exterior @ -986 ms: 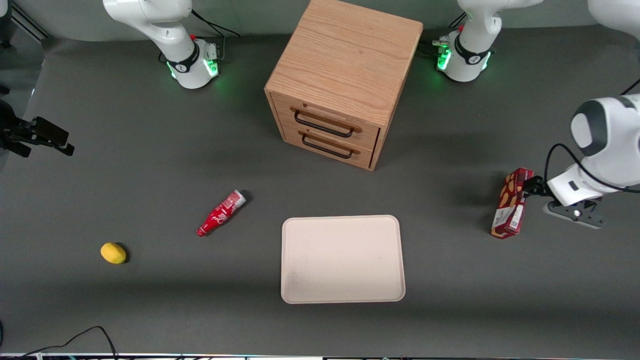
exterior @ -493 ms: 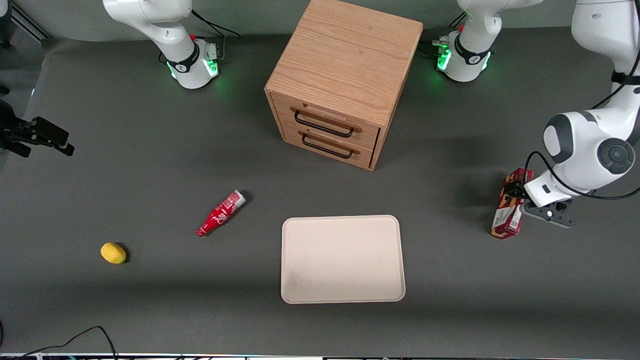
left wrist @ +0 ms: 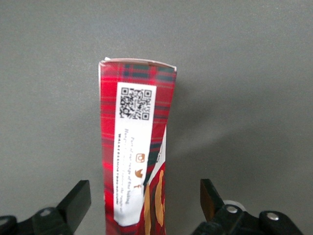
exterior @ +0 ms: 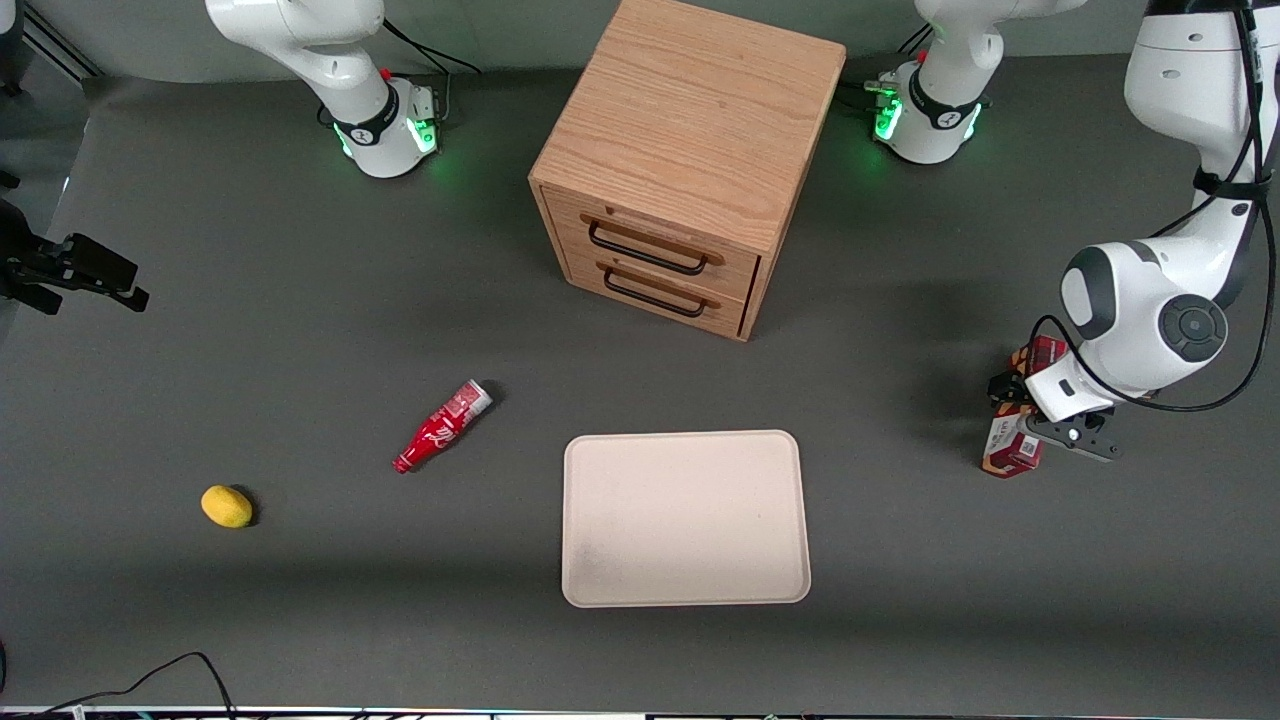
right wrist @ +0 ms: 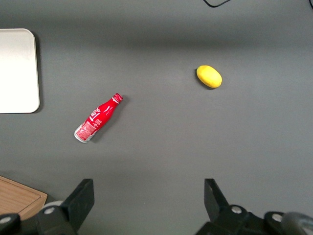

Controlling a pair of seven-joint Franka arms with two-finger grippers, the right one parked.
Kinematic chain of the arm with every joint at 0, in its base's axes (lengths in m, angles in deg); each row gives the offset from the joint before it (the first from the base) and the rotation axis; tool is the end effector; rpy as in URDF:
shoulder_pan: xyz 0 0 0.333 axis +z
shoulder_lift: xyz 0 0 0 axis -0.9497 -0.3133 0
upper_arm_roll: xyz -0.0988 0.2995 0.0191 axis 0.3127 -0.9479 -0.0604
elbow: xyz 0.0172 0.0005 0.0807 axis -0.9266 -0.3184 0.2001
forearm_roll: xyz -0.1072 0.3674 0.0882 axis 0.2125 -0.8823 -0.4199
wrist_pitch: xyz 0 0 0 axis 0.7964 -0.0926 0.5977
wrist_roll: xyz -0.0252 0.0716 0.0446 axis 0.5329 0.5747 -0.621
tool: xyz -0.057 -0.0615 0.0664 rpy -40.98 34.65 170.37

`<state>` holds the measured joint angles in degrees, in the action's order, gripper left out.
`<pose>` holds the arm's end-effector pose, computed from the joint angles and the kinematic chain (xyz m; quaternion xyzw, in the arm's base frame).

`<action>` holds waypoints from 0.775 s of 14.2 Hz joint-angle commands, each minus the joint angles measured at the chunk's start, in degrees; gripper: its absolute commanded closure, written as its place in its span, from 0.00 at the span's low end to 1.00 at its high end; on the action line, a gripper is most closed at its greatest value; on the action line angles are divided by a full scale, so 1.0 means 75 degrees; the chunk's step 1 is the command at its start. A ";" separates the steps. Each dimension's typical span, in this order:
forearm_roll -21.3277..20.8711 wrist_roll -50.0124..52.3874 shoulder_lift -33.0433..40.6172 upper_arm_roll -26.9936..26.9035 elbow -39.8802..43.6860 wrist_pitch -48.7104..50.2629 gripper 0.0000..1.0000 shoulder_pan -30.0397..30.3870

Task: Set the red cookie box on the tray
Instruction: 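Close the left gripper on the end of the cookie box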

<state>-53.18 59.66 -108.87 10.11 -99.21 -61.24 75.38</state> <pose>0.5778 0.0513 0.2283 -0.9823 0.1872 -0.0015 0.0014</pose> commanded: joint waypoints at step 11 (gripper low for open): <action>0.0276 -0.0574 0.0048 0.0018 -0.0055 -0.0085 1.00 0.0066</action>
<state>-52.23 57.19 -108.89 10.10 -99.21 -61.25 75.62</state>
